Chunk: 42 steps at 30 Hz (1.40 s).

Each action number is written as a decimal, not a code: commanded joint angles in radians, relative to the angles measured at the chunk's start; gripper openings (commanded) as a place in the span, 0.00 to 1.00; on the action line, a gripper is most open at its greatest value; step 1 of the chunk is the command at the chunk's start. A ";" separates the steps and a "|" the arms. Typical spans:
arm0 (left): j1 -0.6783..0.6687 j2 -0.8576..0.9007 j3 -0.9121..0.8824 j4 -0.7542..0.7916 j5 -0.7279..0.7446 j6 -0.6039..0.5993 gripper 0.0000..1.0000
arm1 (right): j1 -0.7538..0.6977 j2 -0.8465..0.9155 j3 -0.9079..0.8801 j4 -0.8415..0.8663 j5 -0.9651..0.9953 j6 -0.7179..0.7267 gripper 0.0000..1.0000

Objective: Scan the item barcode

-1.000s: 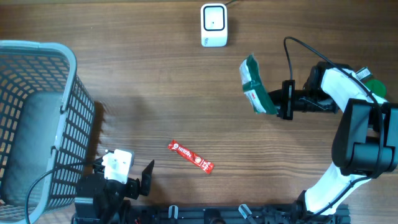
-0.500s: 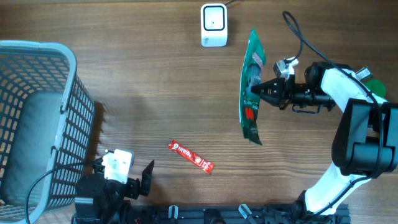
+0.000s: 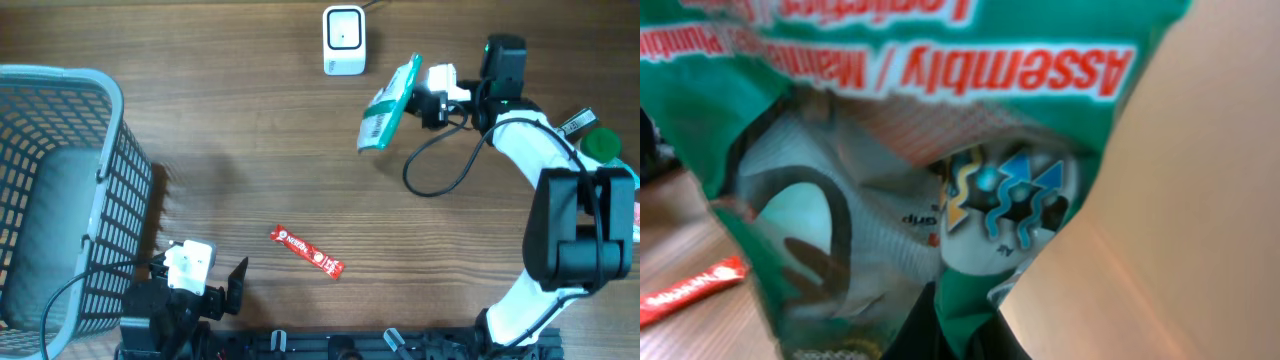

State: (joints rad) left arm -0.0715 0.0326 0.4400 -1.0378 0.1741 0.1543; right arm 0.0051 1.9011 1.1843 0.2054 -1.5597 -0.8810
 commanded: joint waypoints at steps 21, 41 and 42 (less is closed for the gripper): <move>0.003 -0.005 -0.001 0.005 0.008 -0.005 1.00 | -0.138 -0.920 0.018 -0.346 -0.064 -0.179 0.04; 0.003 -0.005 -0.001 0.005 0.008 -0.005 1.00 | -0.015 -0.104 0.021 -0.338 0.707 1.870 0.05; 0.003 -0.005 -0.001 0.005 0.008 -0.005 1.00 | 0.015 -0.084 0.023 -0.303 0.804 1.925 0.04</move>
State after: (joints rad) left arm -0.0715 0.0326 0.4400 -1.0359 0.1738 0.1543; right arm -0.0574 1.7569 1.1934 -0.1894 -1.0348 0.6964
